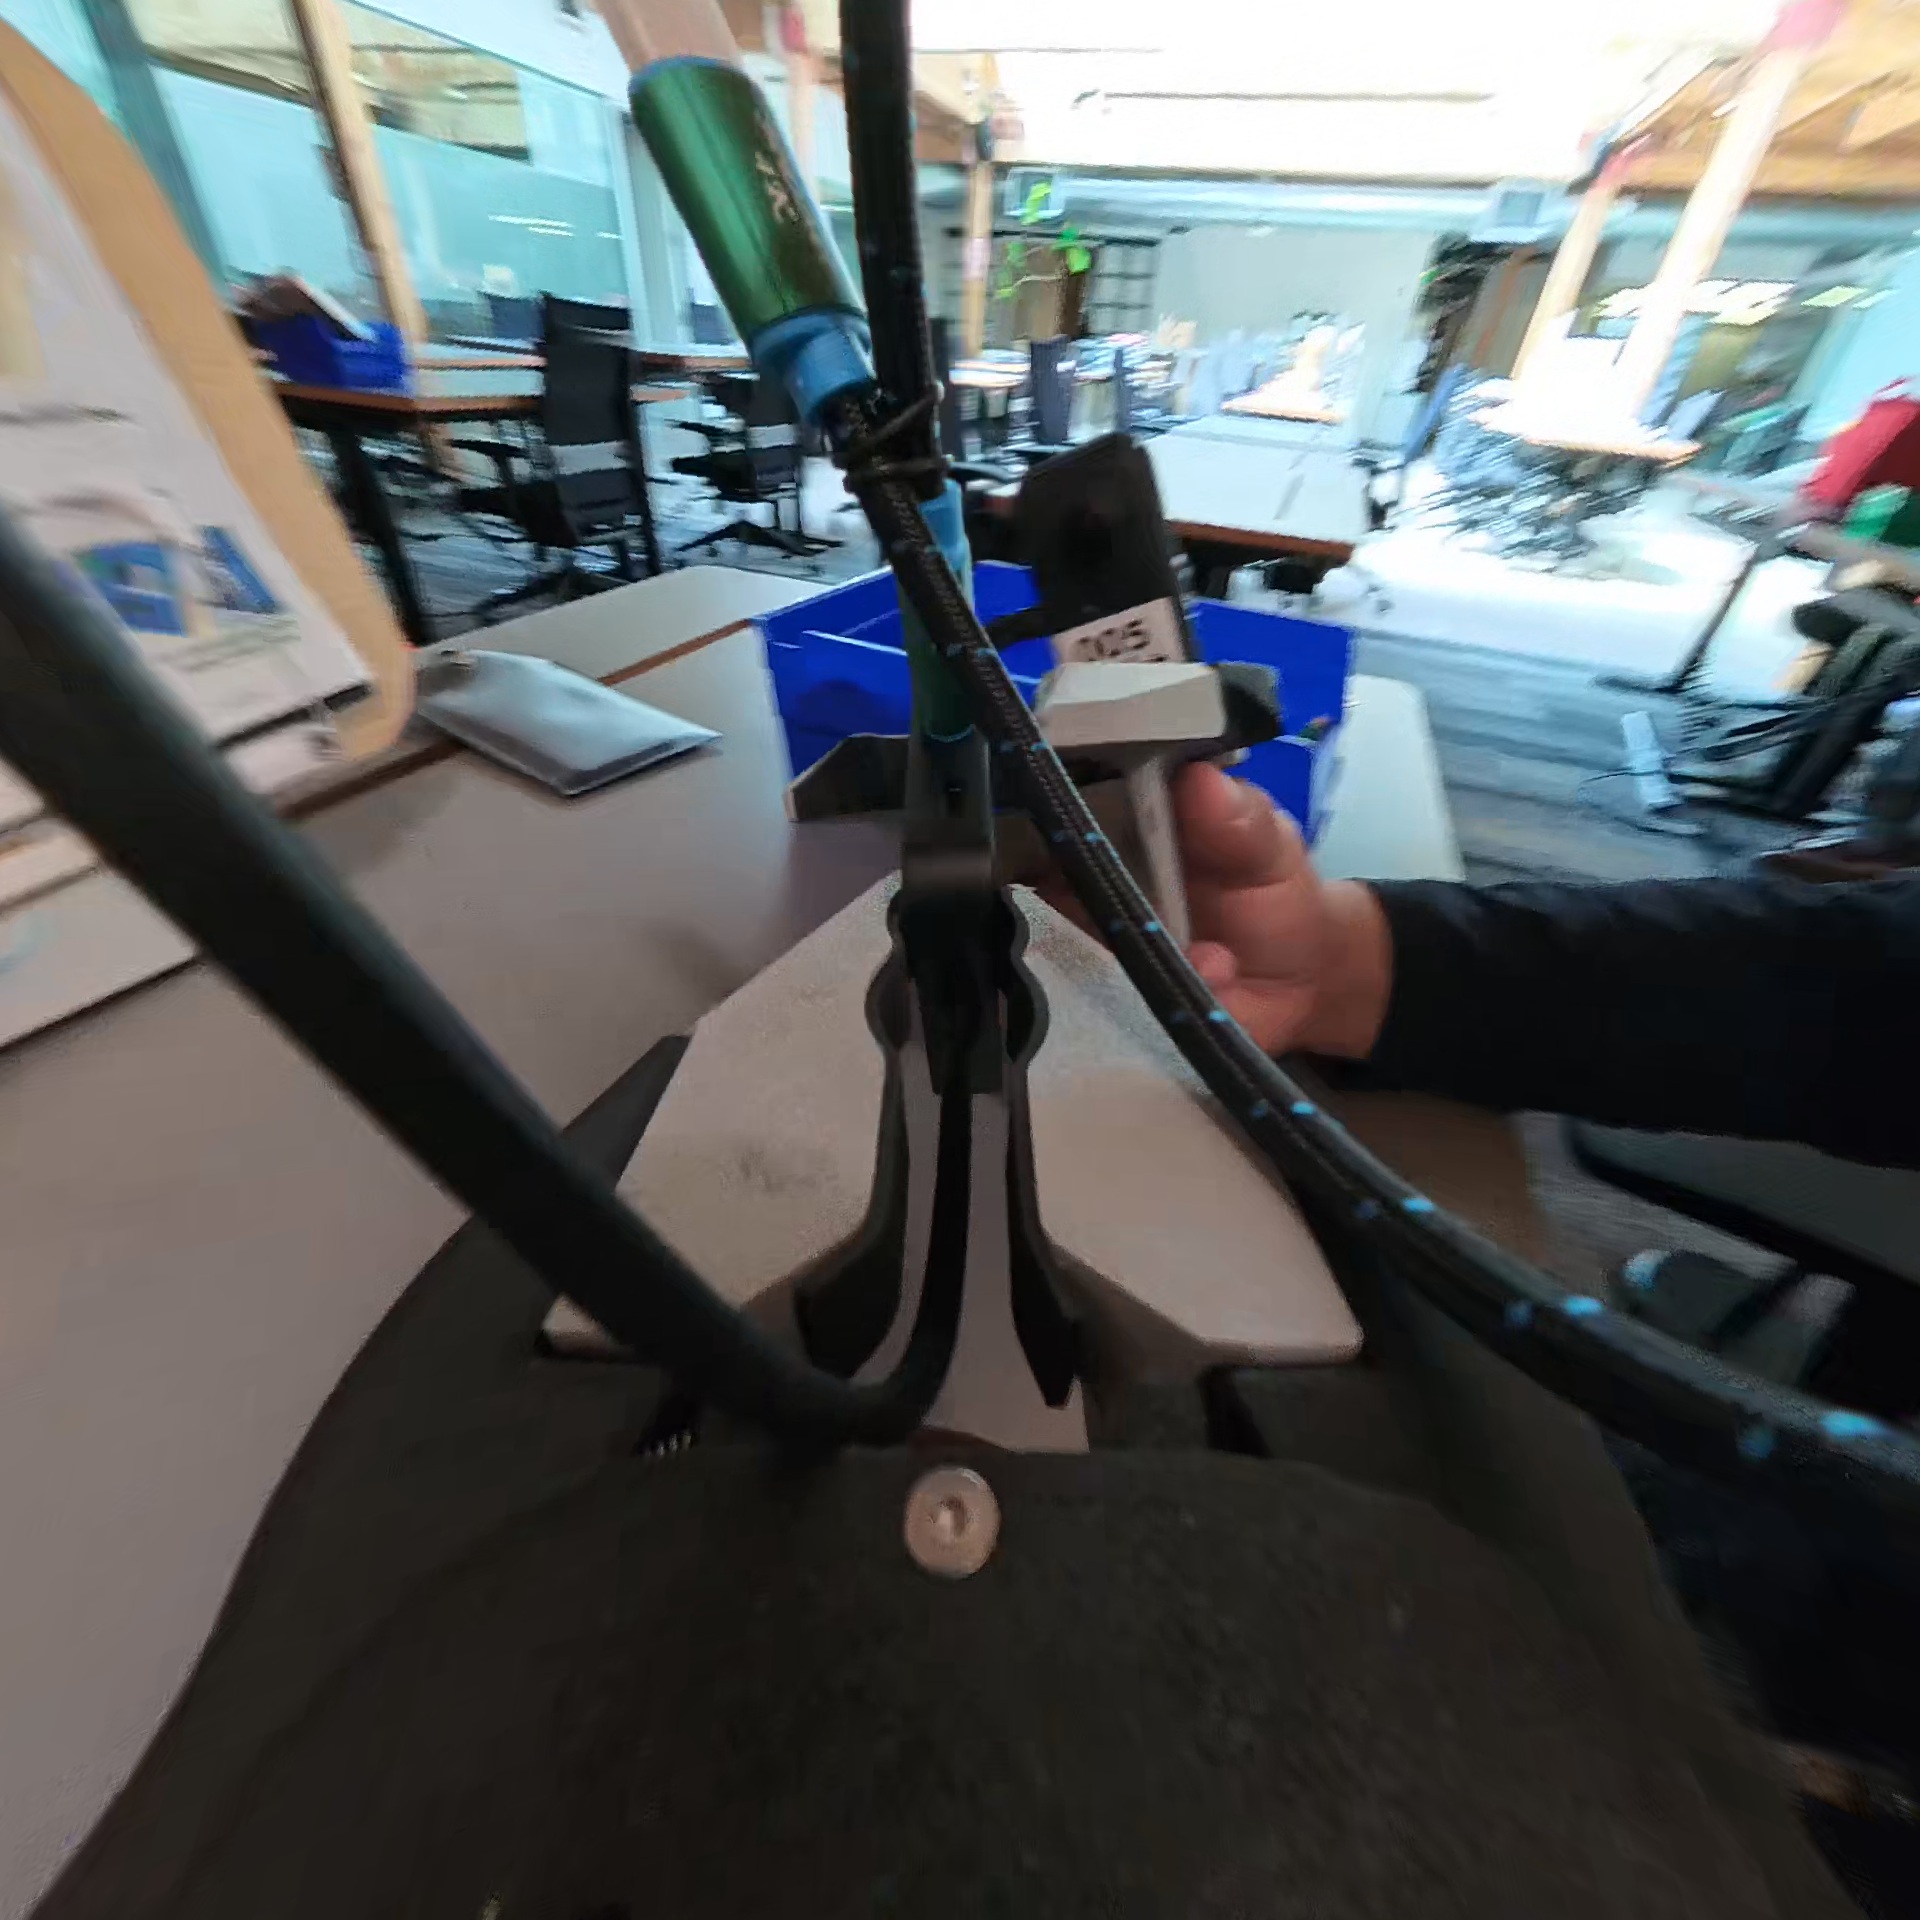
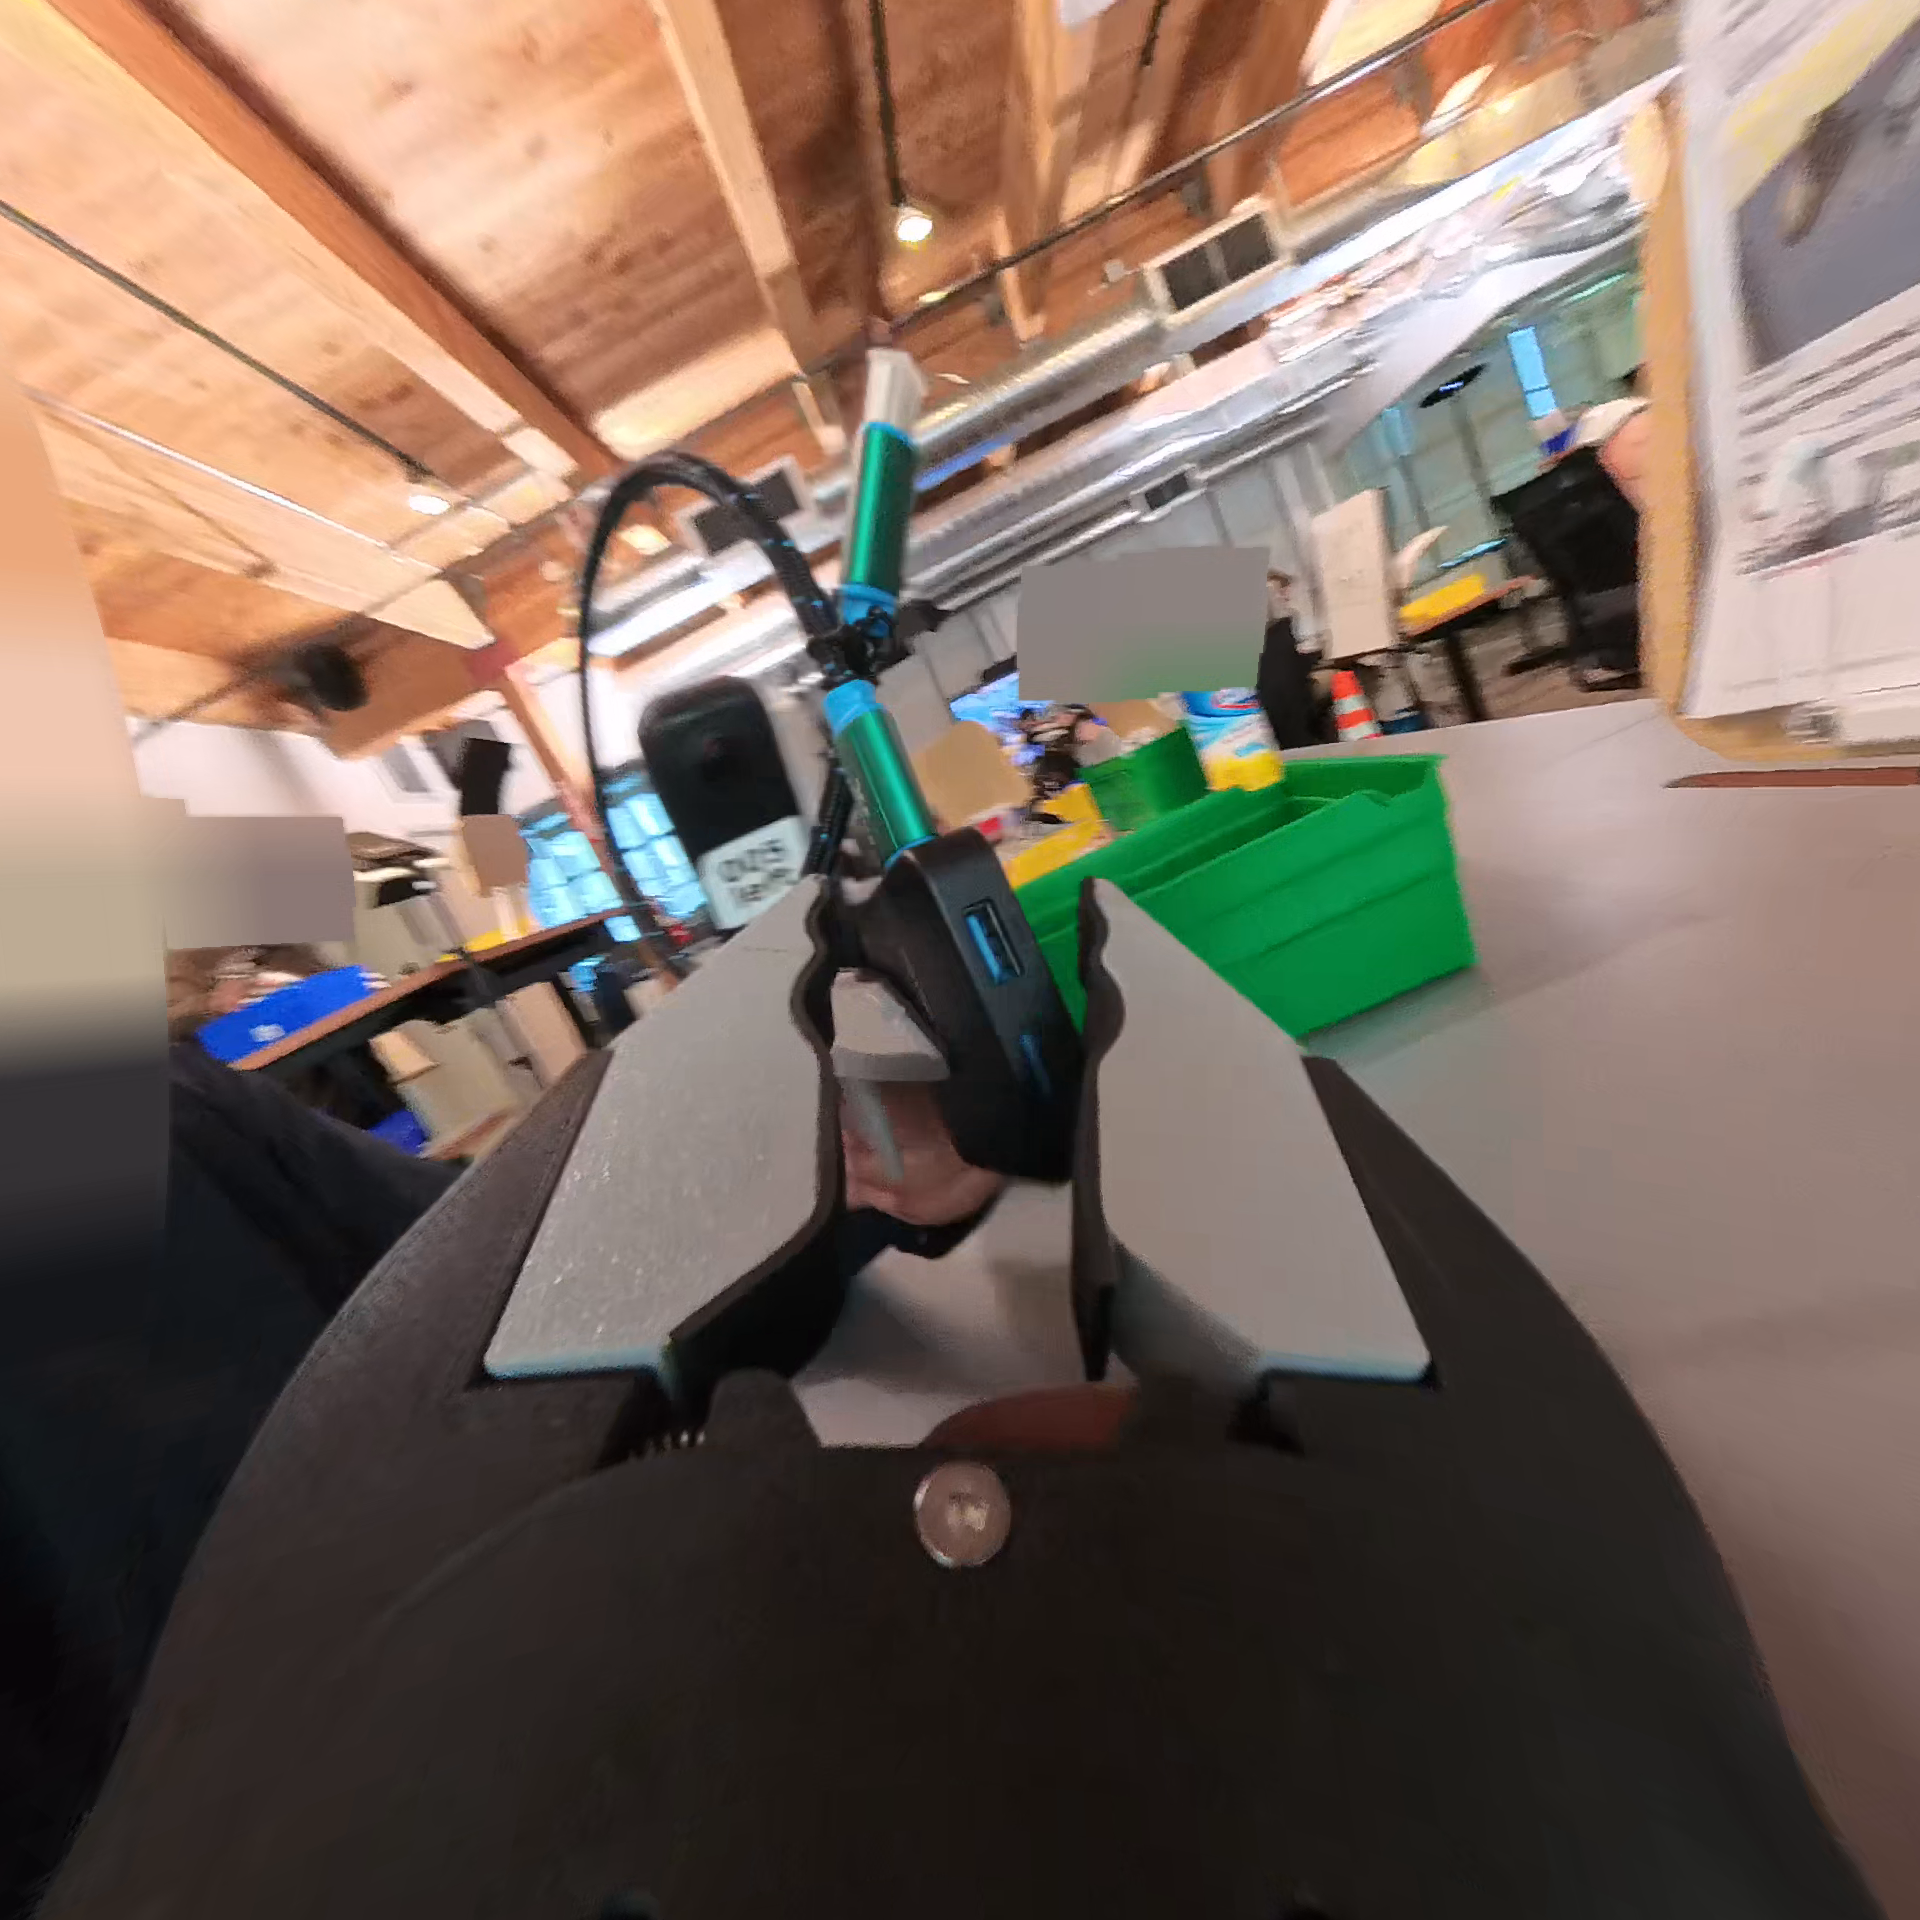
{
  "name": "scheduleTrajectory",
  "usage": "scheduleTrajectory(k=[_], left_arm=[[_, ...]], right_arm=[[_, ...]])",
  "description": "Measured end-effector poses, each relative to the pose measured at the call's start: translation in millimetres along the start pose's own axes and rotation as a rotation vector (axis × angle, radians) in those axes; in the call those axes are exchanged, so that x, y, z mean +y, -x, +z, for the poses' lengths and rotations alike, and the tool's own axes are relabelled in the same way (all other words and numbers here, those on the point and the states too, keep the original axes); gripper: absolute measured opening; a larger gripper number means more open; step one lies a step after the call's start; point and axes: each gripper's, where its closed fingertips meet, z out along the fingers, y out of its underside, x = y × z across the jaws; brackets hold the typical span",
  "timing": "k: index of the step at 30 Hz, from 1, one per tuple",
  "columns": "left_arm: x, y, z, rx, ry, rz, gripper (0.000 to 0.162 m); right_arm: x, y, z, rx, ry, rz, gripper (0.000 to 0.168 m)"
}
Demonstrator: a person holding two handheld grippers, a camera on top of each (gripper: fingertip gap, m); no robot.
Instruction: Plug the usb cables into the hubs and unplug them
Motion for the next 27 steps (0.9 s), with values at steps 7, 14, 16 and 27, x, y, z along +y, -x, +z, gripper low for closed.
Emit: scheduleTrajectory(k=[7, 14, 16, 27], left_arm=[[20, 40, -6, -0.292, 0.156, 0.226, 0.009], [30, 45, -2, -0.342, 0.223, 0.278, 0.01], [32, 44, 0, -0.356, 0.239, 0.309, 0.009], [41, 48, 3, -0.353, 0.268, 0.28, 0.01]], right_arm=[[-4, -24, -10, 0.319, 0.061, -0.372, 0.03], [-6, -30, -8, 0.365, 0.041, -0.355, 0.042], [-6, -34, -7, 0.397, 0.033, -0.361, 0.041], [1, -29, 8, 0.429, 0.055, -0.431, 0.042]])
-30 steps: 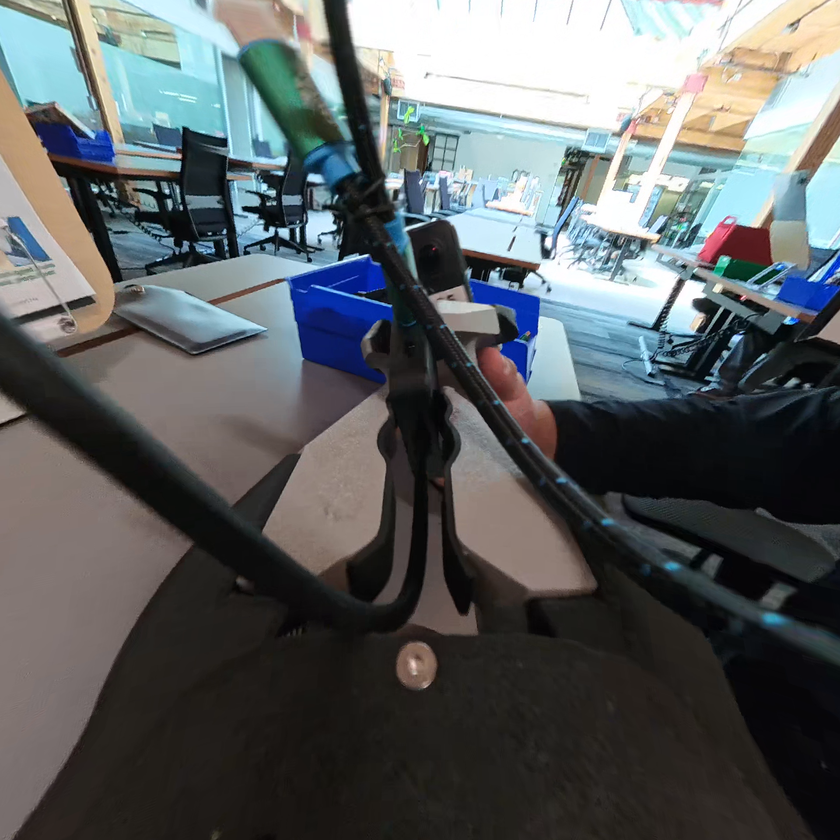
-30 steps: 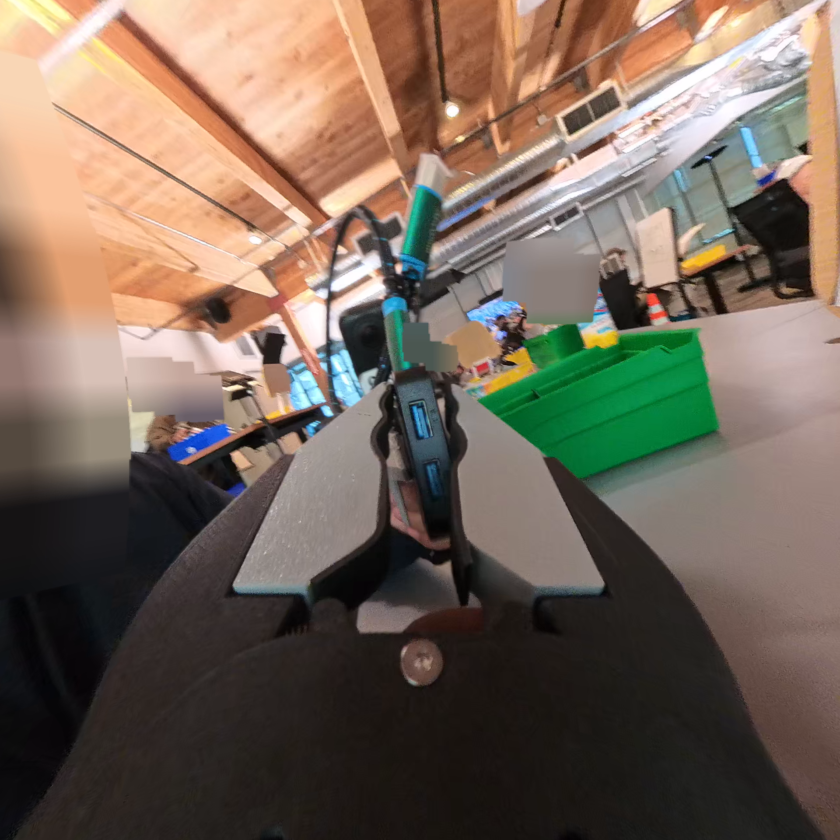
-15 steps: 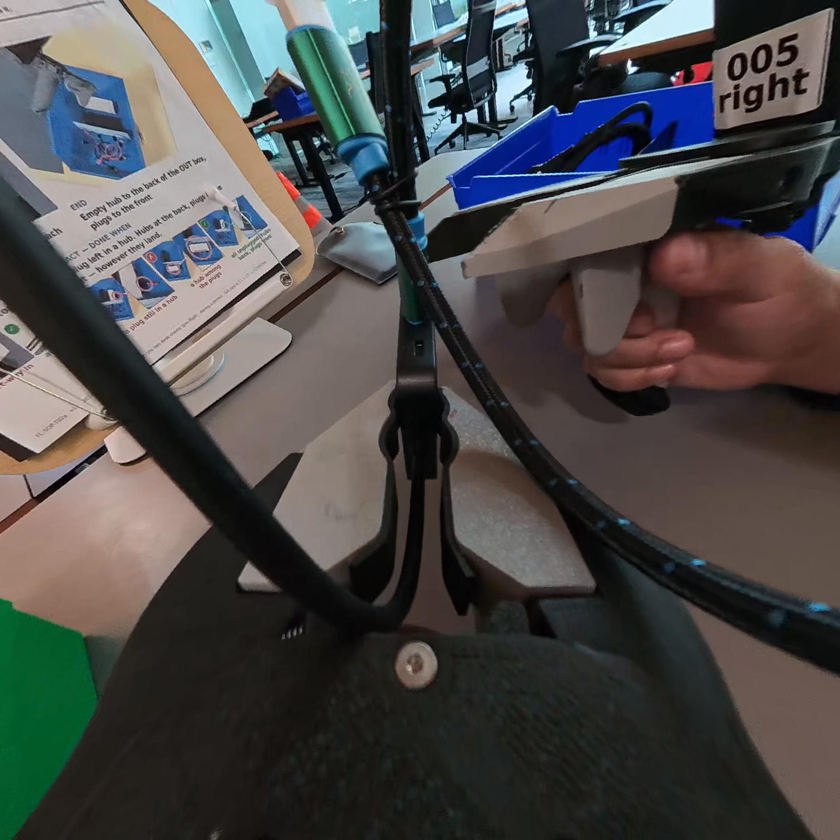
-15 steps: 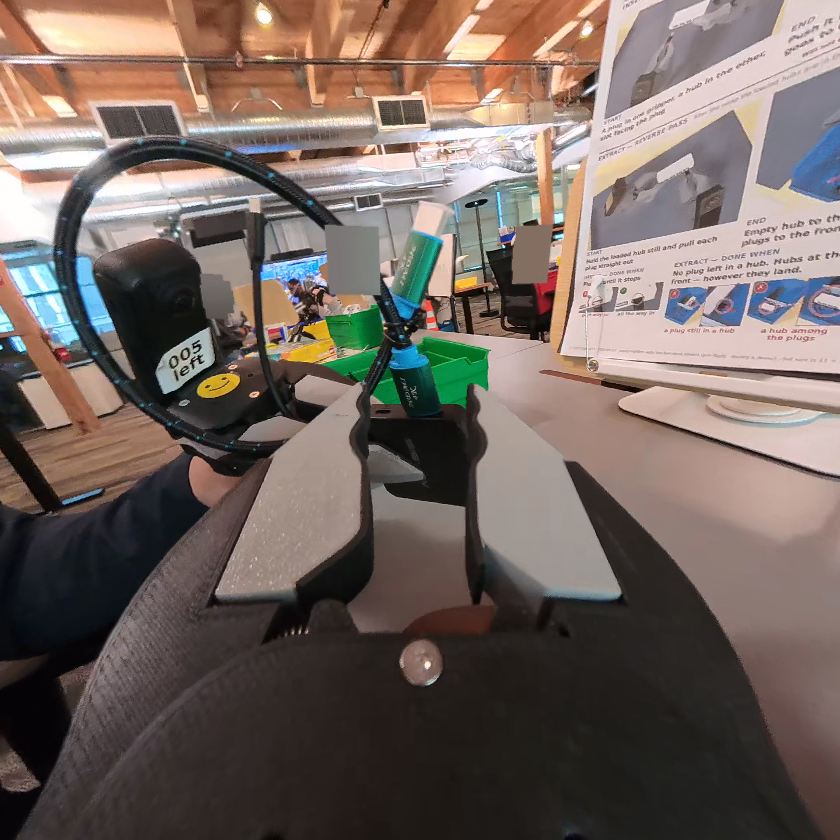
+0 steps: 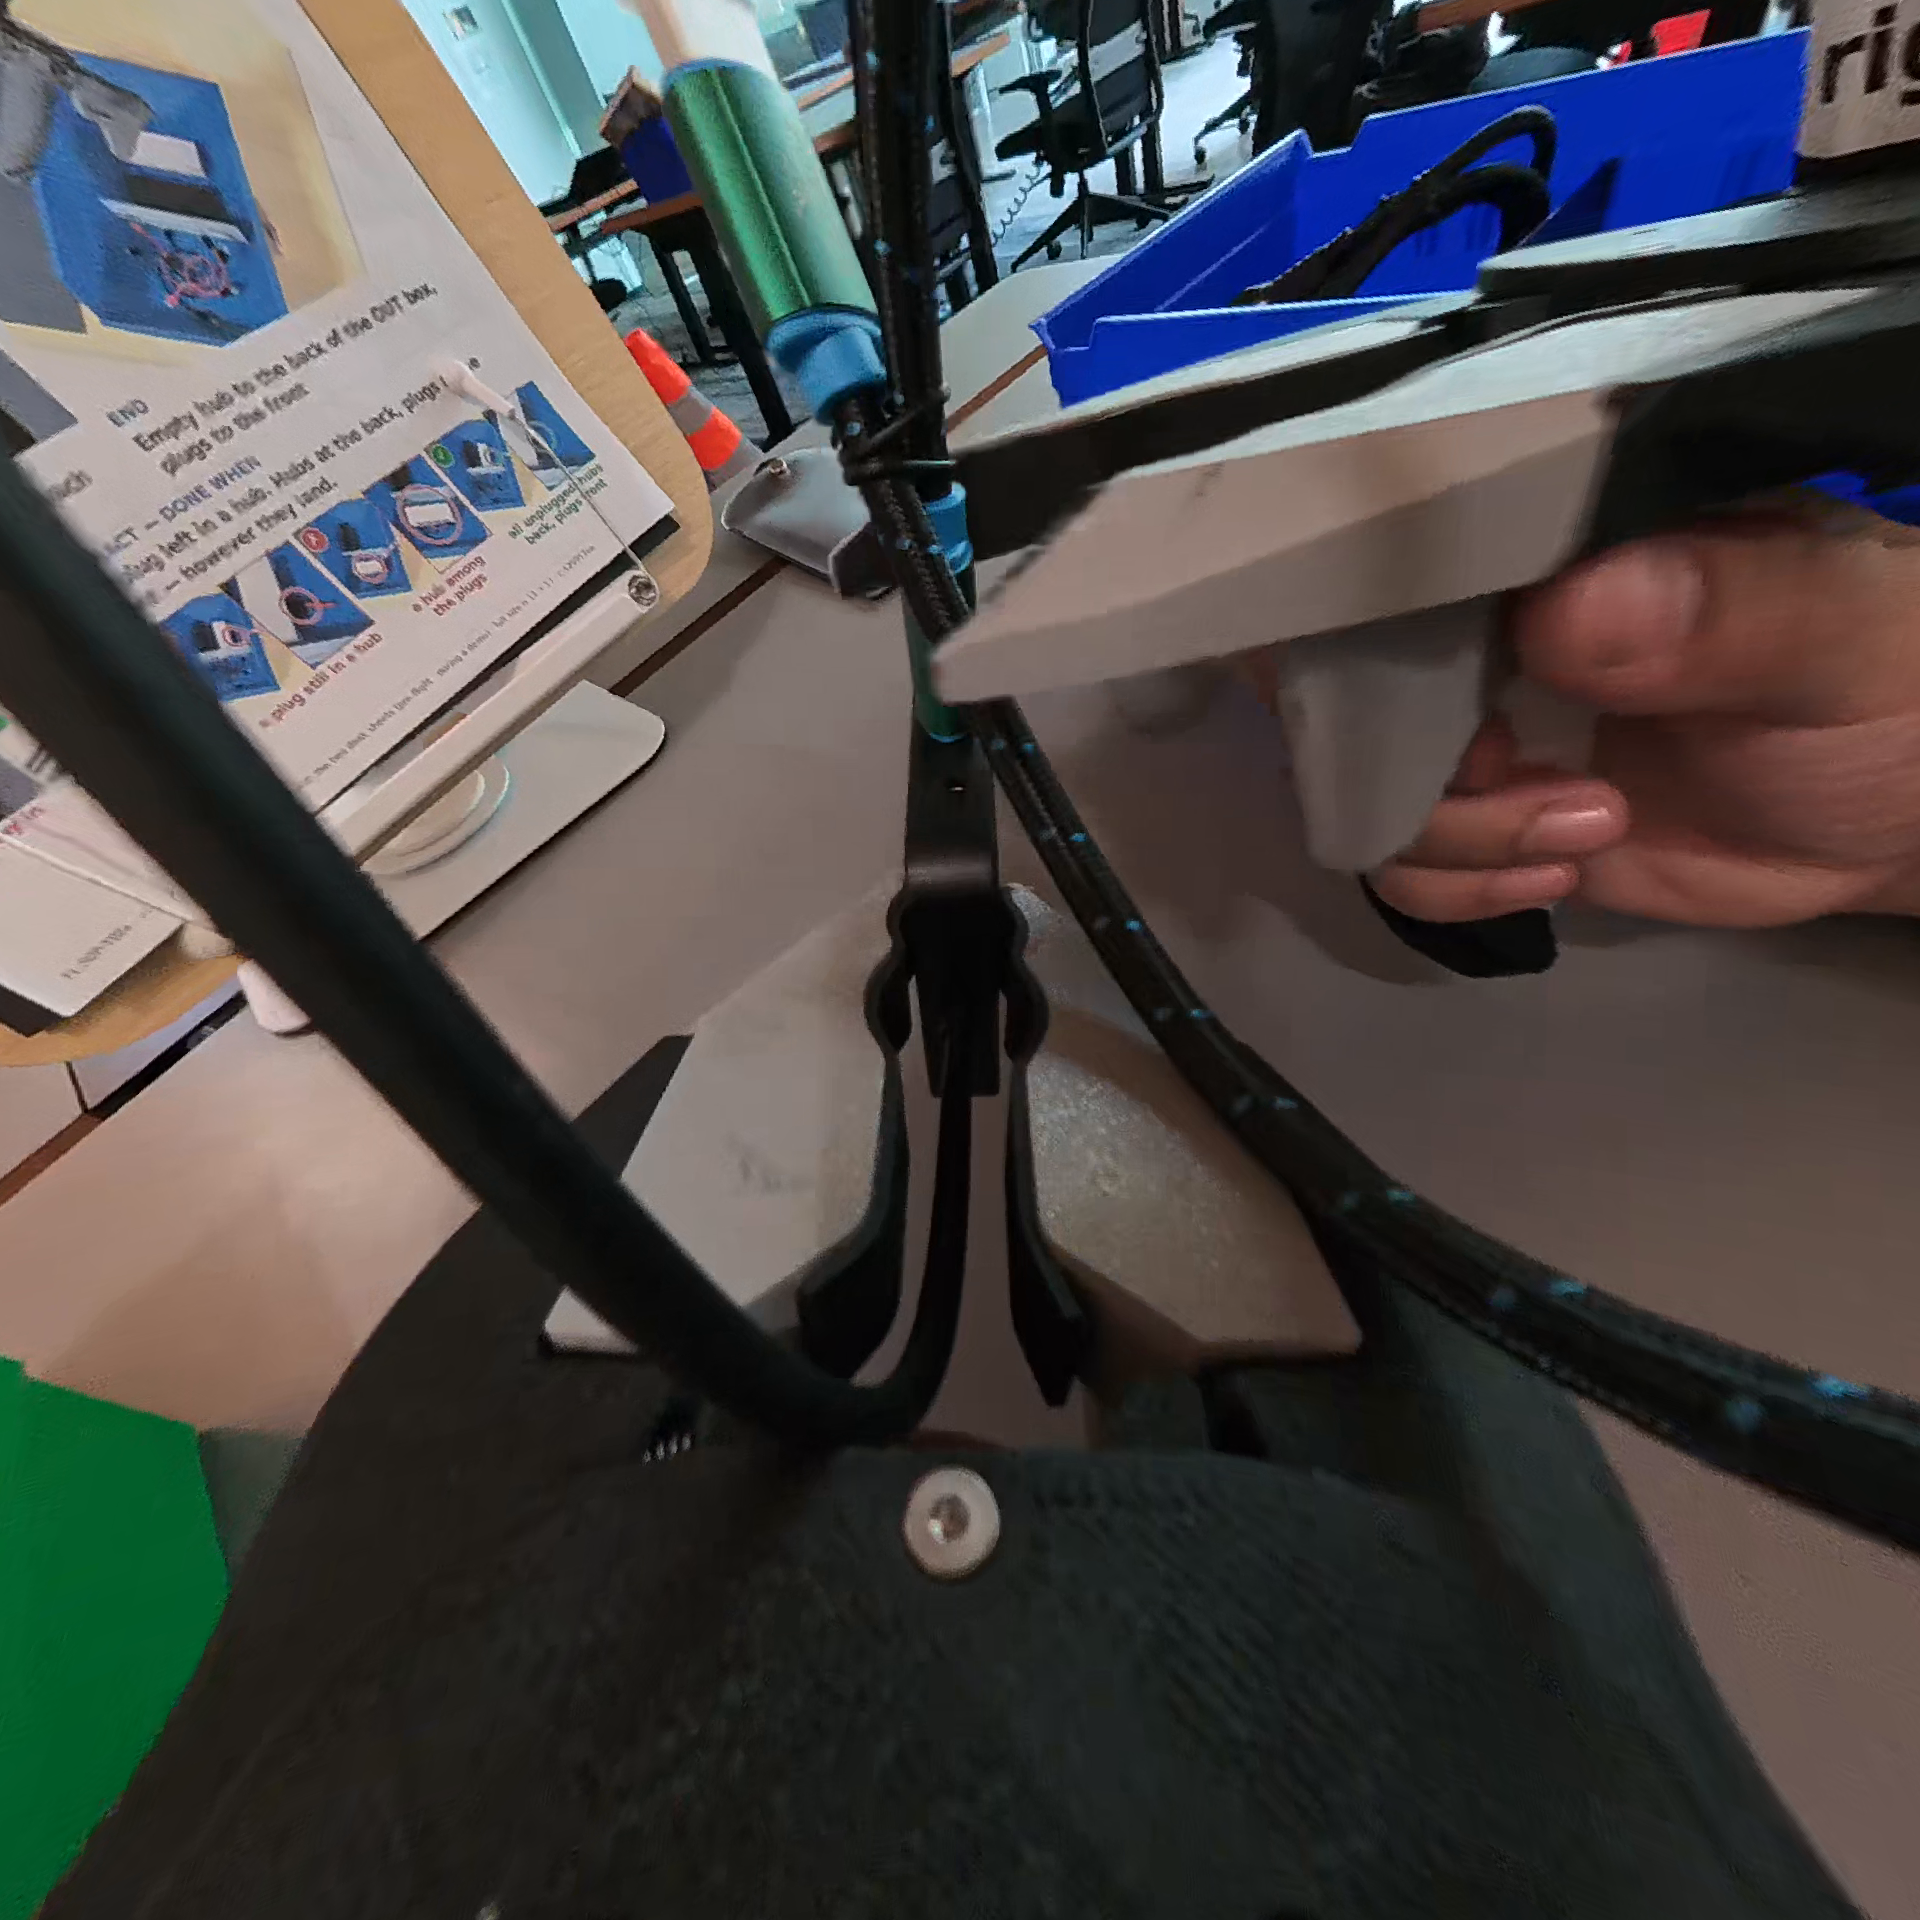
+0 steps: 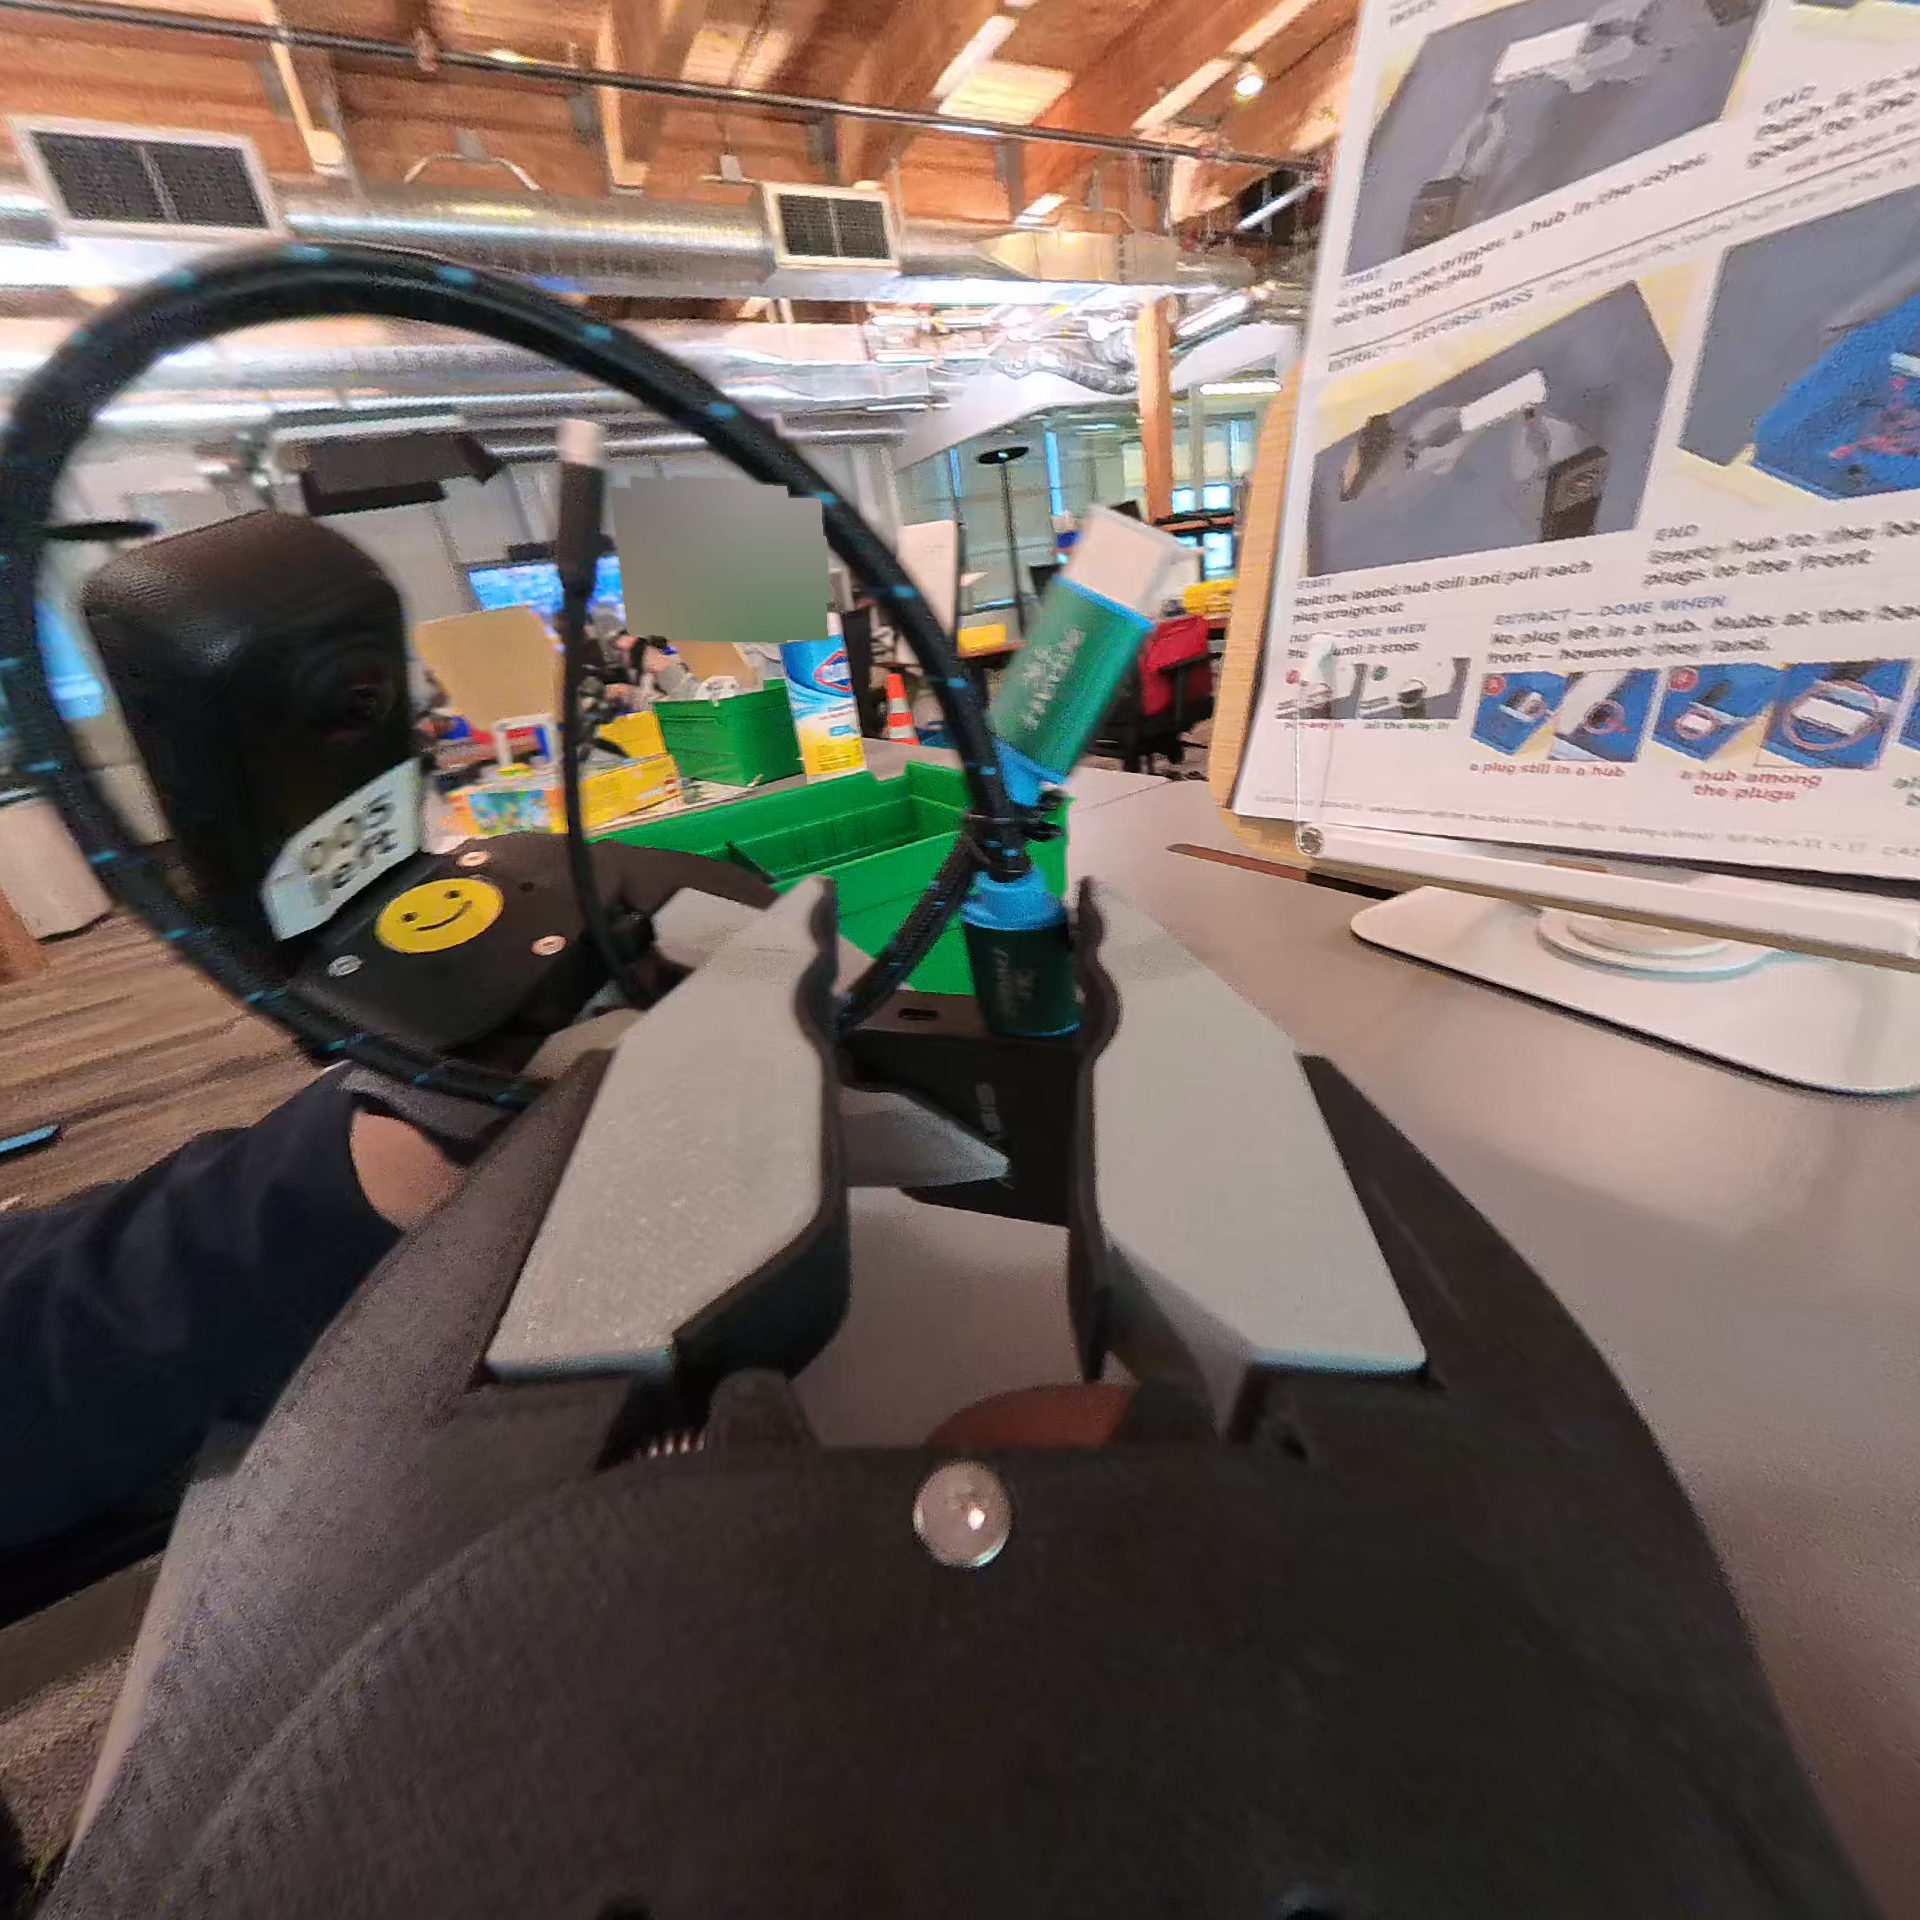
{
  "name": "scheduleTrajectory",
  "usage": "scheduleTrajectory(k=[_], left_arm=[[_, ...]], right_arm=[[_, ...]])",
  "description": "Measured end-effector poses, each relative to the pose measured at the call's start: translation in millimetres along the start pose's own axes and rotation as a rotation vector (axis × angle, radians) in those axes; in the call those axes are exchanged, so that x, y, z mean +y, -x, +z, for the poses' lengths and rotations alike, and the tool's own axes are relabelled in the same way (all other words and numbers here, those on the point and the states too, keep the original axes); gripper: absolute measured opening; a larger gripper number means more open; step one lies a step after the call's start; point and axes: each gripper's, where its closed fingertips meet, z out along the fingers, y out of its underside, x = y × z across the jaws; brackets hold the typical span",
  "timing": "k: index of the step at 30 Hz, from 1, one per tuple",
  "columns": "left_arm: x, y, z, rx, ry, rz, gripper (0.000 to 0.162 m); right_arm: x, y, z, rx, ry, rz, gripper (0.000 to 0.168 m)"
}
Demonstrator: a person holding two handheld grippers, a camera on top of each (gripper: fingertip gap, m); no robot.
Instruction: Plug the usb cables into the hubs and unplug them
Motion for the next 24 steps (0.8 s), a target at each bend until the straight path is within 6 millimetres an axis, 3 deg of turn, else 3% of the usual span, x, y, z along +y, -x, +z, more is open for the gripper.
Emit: scheduleTrajectory(k=[2, 11, 18, 24], left_arm=[[-3, -3, 0, -0.011, -0.012, 0.042, 0.01], [2, -4, 5, -0.115, 0.041, 0.22, 0.011], [-5, -5, 7, -0.127, -0.035, 0.228, 0.012], [1, -3, 9, -0.138, 0.011, 0.25, 0.01]], right_arm=[[1, -8, 0, 0.034, 0.001, 0.024, 0.03], [9, -15, 2, 0.076, 0.045, 0.047, 0.03], [7, -14, -2, -0.108, 0.005, 0.405, 0.022], [16, -17, 1, -0.08, 0.018, 0.424, 0.022]])
